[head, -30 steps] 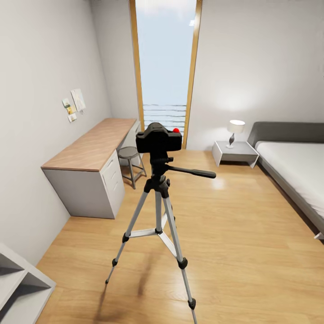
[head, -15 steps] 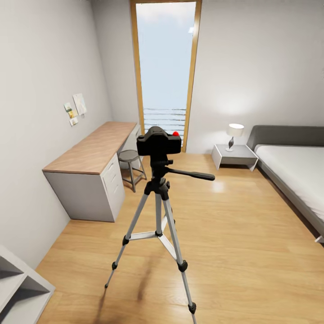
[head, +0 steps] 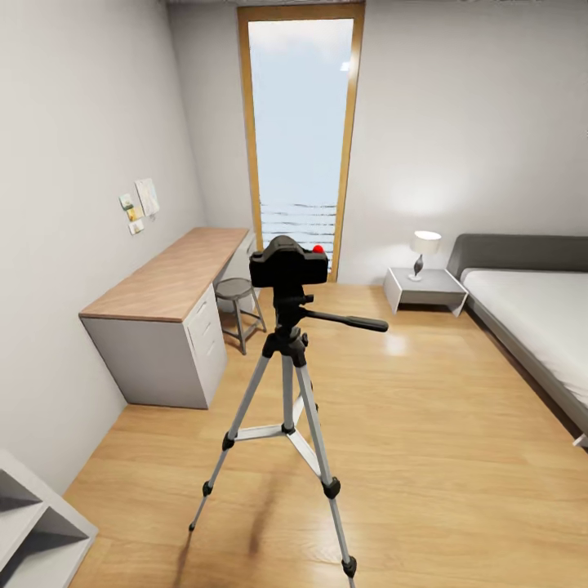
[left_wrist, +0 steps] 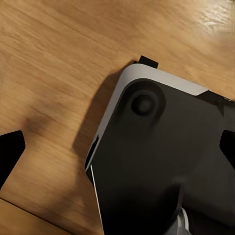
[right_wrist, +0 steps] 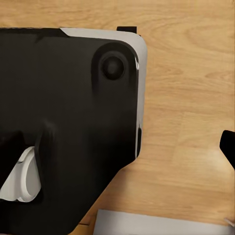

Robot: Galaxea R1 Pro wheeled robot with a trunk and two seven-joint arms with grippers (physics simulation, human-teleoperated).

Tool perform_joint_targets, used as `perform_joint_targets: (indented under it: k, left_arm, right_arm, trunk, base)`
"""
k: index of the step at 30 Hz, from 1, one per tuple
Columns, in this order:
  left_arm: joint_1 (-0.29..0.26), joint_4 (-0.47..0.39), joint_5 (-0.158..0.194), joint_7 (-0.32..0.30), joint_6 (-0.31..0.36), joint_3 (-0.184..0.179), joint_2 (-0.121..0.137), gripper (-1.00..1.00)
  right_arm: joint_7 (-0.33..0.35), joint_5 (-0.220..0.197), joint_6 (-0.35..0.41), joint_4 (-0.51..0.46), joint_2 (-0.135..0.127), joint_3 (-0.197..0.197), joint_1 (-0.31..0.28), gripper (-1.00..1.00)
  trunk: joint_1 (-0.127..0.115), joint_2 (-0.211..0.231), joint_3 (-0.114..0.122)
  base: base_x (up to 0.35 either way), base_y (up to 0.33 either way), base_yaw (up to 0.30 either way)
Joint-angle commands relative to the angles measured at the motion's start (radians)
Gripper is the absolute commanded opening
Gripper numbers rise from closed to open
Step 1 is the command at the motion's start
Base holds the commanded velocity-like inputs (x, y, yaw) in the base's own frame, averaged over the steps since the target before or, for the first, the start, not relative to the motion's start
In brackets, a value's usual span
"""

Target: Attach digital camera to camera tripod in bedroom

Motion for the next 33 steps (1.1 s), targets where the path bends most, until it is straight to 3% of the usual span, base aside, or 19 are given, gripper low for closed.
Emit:
perform_joint_targets:
  k: [1, 33]
  left_arm:
    - [0.0, -0.002, 0.007, 0.005, -0.001, -0.008, 0.0, 1.0]
    - [0.0, -0.001, 0.007, 0.005, -0.001, -0.007, 0.0, 1.0]
  right_arm:
    - [0.002, 0.01, -0.006, 0.003, 0.0, -0.009, -0.001, 1.0]
    - [-0.054, 0.01, -0.013, 0.003, 0.007, -0.007, 0.008, 1.0]
  trunk:
    - [0.001, -0.002, 0.0]
    - [0.001, -0.002, 0.052]
  base:
    - [0.0, 0.0, 0.0]
    - [0.0, 0.0, 0.0]
